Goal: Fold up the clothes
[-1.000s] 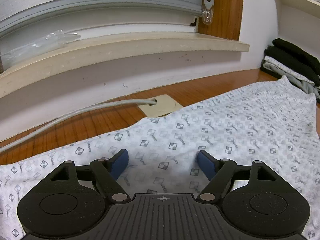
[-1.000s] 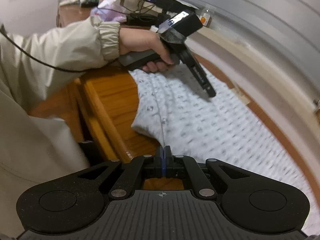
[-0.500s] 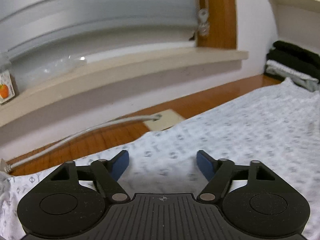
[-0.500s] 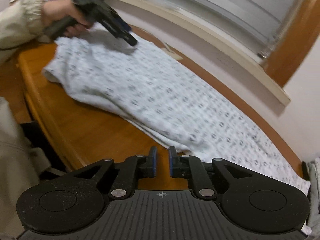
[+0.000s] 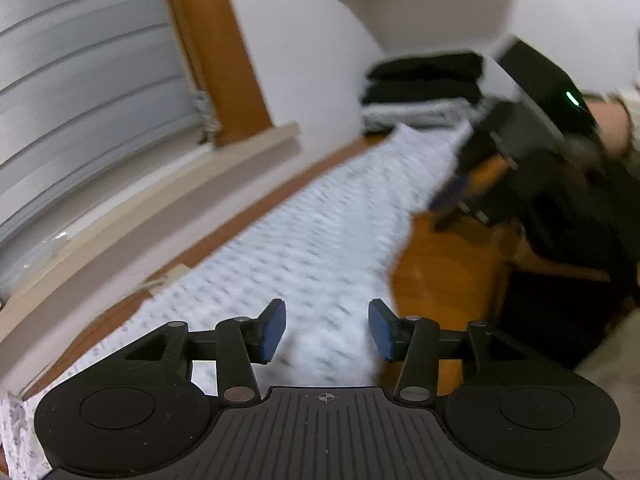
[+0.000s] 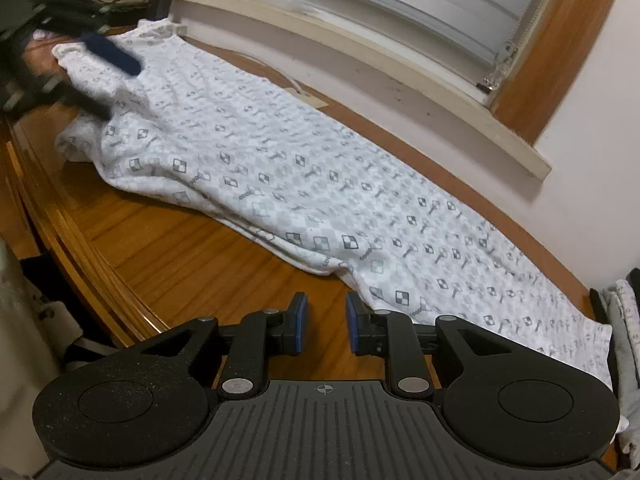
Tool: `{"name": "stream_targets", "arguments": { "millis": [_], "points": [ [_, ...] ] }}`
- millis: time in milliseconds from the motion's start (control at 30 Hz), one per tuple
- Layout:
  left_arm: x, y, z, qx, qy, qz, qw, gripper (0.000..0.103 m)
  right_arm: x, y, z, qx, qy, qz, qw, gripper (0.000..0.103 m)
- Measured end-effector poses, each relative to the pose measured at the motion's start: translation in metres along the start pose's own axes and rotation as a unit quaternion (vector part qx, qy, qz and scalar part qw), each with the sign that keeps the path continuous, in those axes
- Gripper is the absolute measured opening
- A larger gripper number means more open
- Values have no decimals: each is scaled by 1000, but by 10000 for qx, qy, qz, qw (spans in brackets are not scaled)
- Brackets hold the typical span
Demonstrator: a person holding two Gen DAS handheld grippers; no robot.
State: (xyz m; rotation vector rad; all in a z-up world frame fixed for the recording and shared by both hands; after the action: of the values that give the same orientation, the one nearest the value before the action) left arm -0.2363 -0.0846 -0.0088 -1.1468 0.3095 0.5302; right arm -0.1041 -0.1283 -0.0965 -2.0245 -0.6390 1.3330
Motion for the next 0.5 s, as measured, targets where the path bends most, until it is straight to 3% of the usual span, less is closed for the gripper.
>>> {"name": "stream_targets", "arguments": {
  "millis": [167, 300, 333, 400, 433, 500],
  "points": [
    [18, 16, -23, 375, 3, 369, 9986, 51, 1, 0, 2, -9, 18, -37, 10000, 23],
    [20, 20, -23, 473, -40, 373, 9982, 51, 0, 0, 3, -89, 70, -51, 9999, 23],
    [20, 19, -22, 462, -21, 332, 9984, 47, 0, 0, 4, -109, 83, -55, 9999, 23],
    [18, 17, -21, 439, 16, 249, 9987, 22, 0, 0, 4, -121, 96, -71, 9999, 23],
    [17, 13, -16, 336, -30, 151, 9993, 2, 0, 0, 4, -114, 80, -82, 9999, 23],
    [8, 1, -1, 55, -218, -198, 9995, 1, 0, 0, 6, -92, 28, -118, 9999, 23]
  ]
}}
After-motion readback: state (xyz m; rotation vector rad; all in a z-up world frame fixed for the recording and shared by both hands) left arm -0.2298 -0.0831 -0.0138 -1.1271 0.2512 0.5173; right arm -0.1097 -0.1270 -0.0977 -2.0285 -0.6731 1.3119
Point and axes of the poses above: each gripper's, at about its wrist camera, not at the fingertips, and x roughly the way its jaws point, z to its left, y to its underside, the point moved 9 cm from there along x, roughly the way its jaws point, and after that the axes turned 5 degrees about x, right-handed, at the moved point
